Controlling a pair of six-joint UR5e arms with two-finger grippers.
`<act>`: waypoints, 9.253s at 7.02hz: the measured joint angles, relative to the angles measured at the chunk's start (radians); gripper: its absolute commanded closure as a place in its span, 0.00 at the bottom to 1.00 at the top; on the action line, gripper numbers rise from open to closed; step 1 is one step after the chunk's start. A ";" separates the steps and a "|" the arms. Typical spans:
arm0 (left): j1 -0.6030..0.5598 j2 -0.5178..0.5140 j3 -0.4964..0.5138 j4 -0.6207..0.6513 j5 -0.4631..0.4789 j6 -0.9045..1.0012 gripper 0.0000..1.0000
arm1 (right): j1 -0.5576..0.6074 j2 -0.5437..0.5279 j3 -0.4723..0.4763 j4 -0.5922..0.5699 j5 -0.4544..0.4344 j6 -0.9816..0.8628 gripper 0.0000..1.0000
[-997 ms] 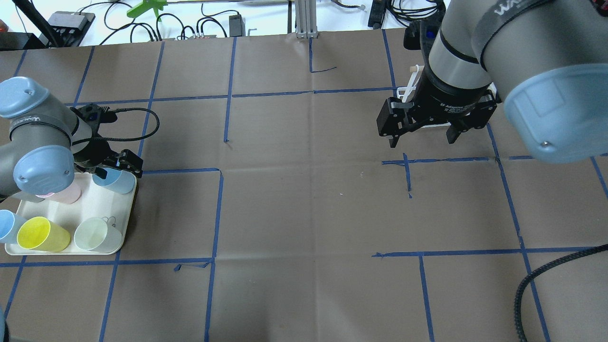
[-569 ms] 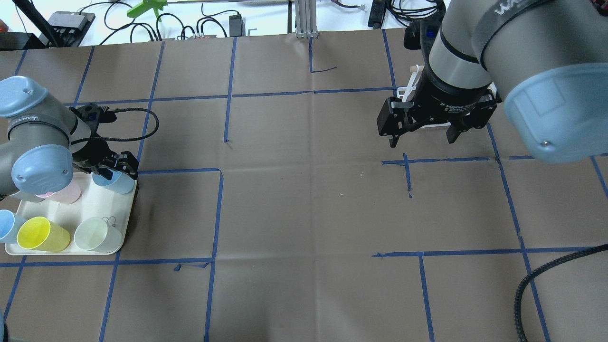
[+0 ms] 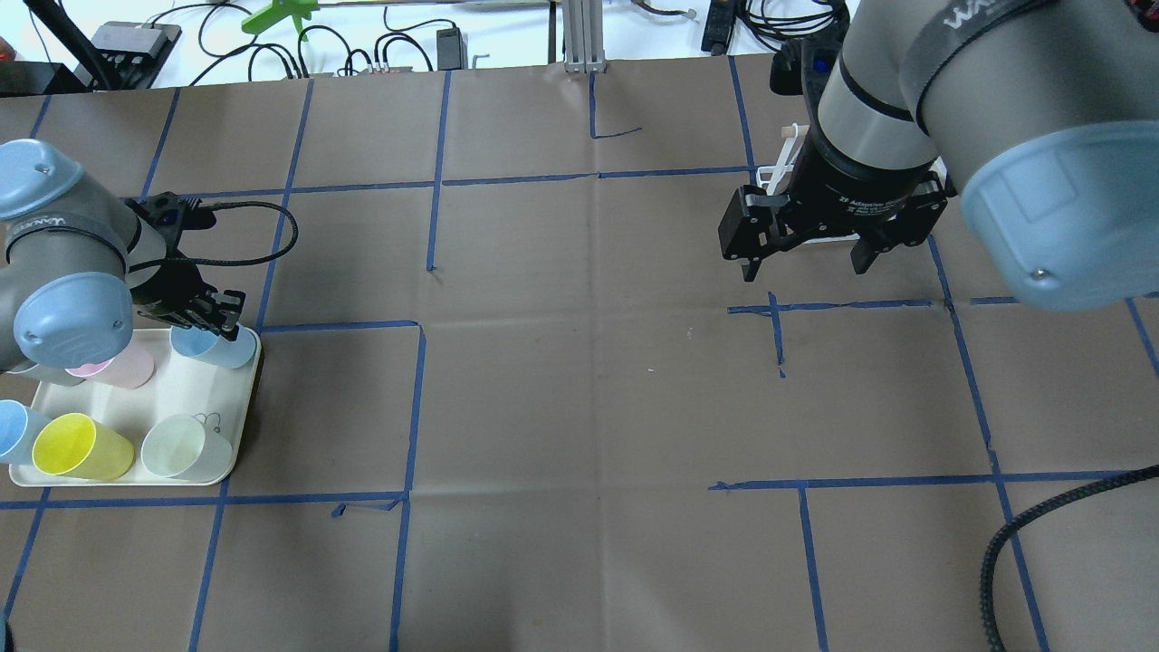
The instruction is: Transfer IKEA cup to right arm and place on rack
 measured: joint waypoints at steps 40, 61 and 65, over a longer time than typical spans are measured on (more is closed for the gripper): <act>-0.456 -0.052 -0.184 1.352 -0.829 -0.428 0.94 | 0.096 0.483 0.290 -1.837 0.455 1.489 0.01; -0.302 0.089 -0.218 1.192 -0.840 -0.454 0.02 | -0.028 0.485 0.212 -1.817 0.448 1.213 0.73; -0.263 0.186 -0.068 0.653 -0.669 -0.452 0.02 | -0.131 0.488 0.170 -1.884 0.247 0.549 0.74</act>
